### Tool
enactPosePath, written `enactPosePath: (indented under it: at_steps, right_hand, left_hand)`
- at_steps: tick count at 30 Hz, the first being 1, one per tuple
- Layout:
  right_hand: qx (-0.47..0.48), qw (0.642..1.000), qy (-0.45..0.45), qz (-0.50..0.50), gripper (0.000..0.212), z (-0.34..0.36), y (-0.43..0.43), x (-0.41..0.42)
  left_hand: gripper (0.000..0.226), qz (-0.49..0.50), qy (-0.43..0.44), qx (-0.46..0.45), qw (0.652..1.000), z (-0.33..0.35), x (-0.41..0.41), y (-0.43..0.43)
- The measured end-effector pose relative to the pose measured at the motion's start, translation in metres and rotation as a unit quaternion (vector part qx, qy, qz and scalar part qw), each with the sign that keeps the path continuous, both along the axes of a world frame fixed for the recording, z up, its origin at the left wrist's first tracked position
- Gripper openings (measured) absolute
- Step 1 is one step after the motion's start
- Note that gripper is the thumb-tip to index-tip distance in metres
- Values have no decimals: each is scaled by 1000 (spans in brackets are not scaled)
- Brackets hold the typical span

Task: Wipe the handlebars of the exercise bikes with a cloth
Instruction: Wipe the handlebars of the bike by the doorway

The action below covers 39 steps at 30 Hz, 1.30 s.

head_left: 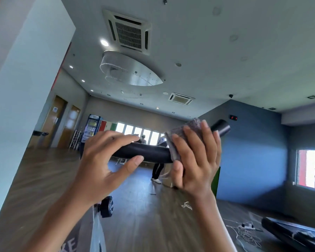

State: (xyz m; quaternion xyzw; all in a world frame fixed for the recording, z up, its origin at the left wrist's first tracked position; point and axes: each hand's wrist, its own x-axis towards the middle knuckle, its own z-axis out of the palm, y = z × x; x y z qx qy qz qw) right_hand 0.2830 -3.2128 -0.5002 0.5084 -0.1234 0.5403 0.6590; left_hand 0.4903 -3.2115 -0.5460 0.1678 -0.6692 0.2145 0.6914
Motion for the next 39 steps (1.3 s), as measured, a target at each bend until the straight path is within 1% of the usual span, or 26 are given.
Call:
enactPosePath:
  at_steps: [3, 5, 6, 9, 10, 13, 14, 15, 17, 18, 20, 21, 22, 23, 24, 25, 26, 28, 30, 33, 36, 39]
  right_hand:
    - [-45, 990, -67, 114, 50, 30, -6, -13]
    - [-47, 984, -91, 144, 47, 24, -9, 3]
    - [-42, 987, -78, 131, 46, 15, -9, 10]
    - [-27, 999, 1, 22, 41, 6, 3, 7]
    - [-11, 1000, 1, -4, 40, 7, 8, 2]
    - [62, 994, -87, 5, 43, 2, 22, 16]
    - [95, 991, -98, -1, 47, -5, 26, 30]
    - [130, 988, -86, -19, 50, -12, 31, 43]
    - [210, 977, -15, -46, 54, -22, 45, 54]
    - [269, 963, 24, -16, 54, -21, 54, 50]
    - [401, 909, 63, 96, 46, -12, 70, 32]
    - [428, 893, 67, 124, 40, -6, 76, 21]
    - [421, 898, 58, 112, 36, 0, 78, 10]
    - [387, 920, 36, 57, 34, 8, 77, 0]
    - [338, 941, 9, -23, 31, 13, 73, -11]
    - [304, 947, -20, -97, 31, 18, 69, -18]
    - [297, 944, -41, -139, 34, 21, 65, -23]
    - [297, 942, -59, -145, 38, 19, 59, -26]
    - [280, 948, -64, -137, 38, 14, 57, -24]
    - [268, 952, -49, -136, 36, 16, 61, -24]
    - [259, 951, -56, -158, 36, 14, 63, -19]
    - [236, 957, -46, -165, 37, 2, 56, 7]
  left_hand:
    - [34, -23, 5, 5, 1000, -1, 2, -5]
    - [33, -27, 7, 6, 1000, -1, 1, -6]
    - [32, -28, 8, 5, 1000, -1, 1, -6]
    - [32, -21, 13, 10, 1000, -2, 0, -4]
    - [32, -20, 12, 15, 1000, -3, 0, -3]
    - [33, -32, -3, 31, 999, -3, 2, 3]
    - [33, -40, -7, 39, 998, -4, 4, 4]
    - [34, -55, -8, 53, 997, -4, 7, 7]
    - [38, -89, 9, 85, 992, -7, 11, 12]
    - [40, -92, 26, 90, 991, -9, 12, 17]
    - [41, -56, 54, 64, 995, -11, 6, 30]
    - [41, -23, 52, 41, 998, -11, -1, 37]
    - [43, 12, 38, 17, 999, -9, -10, 43]
    - [45, 47, 17, -3, 999, -7, -20, 49]
    - [47, 80, -3, -16, 997, -3, -30, 53]
    - [48, 112, -19, -22, 993, 1, -41, 56]
    - [48, 143, -32, -20, 989, 4, -50, 58]
    - [45, 201, -50, -8, 978, 8, -65, 58]
    - [41, 235, -57, -5, 970, 7, -66, 51]
    - [42, 267, -72, -26, 961, 5, -40, 32]
    - [44, 282, -55, -1, 958, -1, 0, 23]
    - [40, 293, -46, 15, 955, 10, -2, 34]
